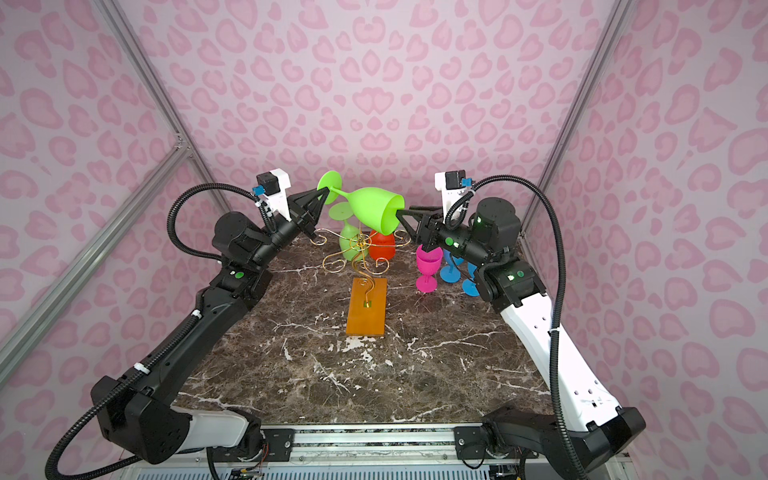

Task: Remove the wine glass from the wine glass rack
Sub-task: 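Carry the green glass down beside the cyan glasses with the right gripper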

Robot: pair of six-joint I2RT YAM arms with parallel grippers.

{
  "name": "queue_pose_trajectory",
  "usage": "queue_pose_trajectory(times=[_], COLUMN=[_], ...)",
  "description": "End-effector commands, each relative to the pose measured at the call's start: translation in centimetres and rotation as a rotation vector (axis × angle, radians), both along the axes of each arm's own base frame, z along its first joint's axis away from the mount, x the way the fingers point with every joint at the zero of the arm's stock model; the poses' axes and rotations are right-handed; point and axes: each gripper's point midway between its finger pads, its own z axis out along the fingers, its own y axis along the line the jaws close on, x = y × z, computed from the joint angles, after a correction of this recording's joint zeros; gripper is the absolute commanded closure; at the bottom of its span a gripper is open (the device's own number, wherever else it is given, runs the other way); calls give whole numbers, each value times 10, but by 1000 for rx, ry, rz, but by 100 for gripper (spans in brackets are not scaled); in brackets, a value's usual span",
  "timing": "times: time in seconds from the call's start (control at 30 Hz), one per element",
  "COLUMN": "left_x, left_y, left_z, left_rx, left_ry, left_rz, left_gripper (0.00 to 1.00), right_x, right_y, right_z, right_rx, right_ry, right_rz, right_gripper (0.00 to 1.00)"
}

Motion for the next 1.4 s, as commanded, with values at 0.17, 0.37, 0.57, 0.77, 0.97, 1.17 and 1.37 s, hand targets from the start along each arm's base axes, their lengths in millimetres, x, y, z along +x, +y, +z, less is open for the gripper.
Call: queue_pose_trajectory(times=[0.17, 0.37, 0.57, 0.77, 0.97, 1.17, 1.37], left_x=[-8, -8, -7, -5, -4, 1, 1], left_y=[2, 2, 2, 4, 9, 32, 72], left_z=[13, 15, 13, 12, 10, 4, 3], left_rx=[-28, -35, -34, -36, -34, -48, -59], left_ry=[-42, -39, -34, -26, -25, -2, -4], left_rz=[-13, -16, -13, 2, 37, 150, 294], left_gripper=[97, 97, 94, 80, 60, 36, 26], right_x=[13, 16, 16, 13, 11, 7, -13], right_y=[13, 26, 32, 29, 6, -49, -113], right_z=[4, 0, 0, 4, 17, 27, 5], right_rx=[22, 13, 10, 14, 22, 25, -82], right_ry=[-8, 0, 5, -3, -31, -37, 35], right_rz=[6, 28, 42, 30, -45, -190, -387], right_gripper=[58, 73, 94, 100, 100, 100, 100])
